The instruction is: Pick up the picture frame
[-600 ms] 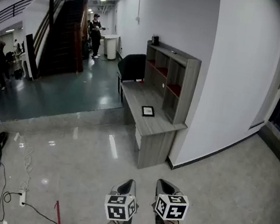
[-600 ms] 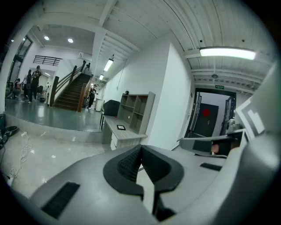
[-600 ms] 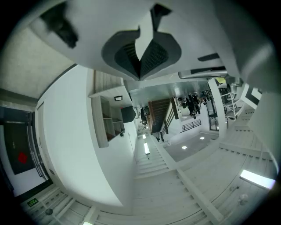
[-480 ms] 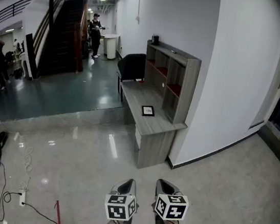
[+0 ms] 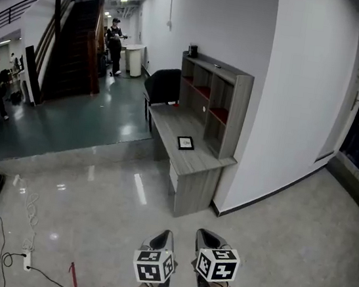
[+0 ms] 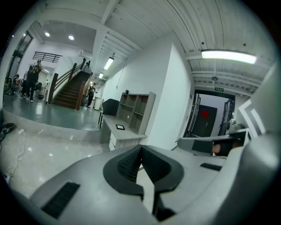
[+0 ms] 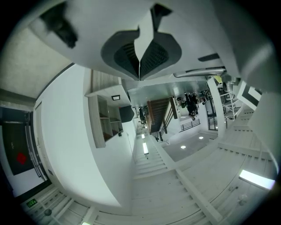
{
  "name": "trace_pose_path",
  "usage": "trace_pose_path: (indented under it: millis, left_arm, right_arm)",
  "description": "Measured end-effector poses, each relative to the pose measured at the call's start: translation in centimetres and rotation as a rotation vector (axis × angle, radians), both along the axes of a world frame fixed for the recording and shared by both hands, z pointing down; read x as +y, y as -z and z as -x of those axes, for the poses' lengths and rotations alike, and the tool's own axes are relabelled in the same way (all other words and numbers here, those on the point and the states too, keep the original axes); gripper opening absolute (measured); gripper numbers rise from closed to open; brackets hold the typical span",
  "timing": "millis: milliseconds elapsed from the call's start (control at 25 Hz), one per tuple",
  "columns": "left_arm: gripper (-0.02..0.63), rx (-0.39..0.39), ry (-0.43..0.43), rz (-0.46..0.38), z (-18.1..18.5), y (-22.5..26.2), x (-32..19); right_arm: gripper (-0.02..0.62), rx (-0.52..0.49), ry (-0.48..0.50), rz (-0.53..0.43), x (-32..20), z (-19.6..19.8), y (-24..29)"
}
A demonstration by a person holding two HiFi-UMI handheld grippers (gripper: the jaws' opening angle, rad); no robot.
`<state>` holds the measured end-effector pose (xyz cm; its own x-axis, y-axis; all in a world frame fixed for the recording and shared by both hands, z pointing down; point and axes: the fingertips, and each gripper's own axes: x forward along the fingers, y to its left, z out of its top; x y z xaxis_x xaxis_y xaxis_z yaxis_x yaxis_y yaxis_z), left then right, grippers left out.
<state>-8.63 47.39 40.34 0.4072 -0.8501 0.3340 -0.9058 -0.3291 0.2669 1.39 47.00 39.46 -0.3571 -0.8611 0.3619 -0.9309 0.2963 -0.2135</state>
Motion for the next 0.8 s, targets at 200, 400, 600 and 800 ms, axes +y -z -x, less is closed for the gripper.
trace_pose_path:
  millis: [200, 400, 600, 800]
  left_arm:
    - [0.014, -0.002, -0.014, -0.001, 1.2, -0.2, -1.3]
    - [0.014, -0.005, -0.026, 0.023, 1.8, -1.2, -1.9]
    - [0.014, -0.021, -0.062, 0.052, 0.9, -2.6, -2.5]
    - [0.014, -0.025, -0.061, 0.078, 0.6, -3.9, -4.4]
  right_arm:
    - [0.032, -0.024, -0.040, 0.009, -1.1, 0.5, -0.1]
    - [0.032, -0.051, -0.079, 0.035, -0.9, 0.3, -1.2]
    - [0.032, -0.065, -0.113, 0.065, -1.6, -0.5, -2.4]
    - [0.032, -0.068, -0.116, 0.085, -3.4, -0.8, -3.5]
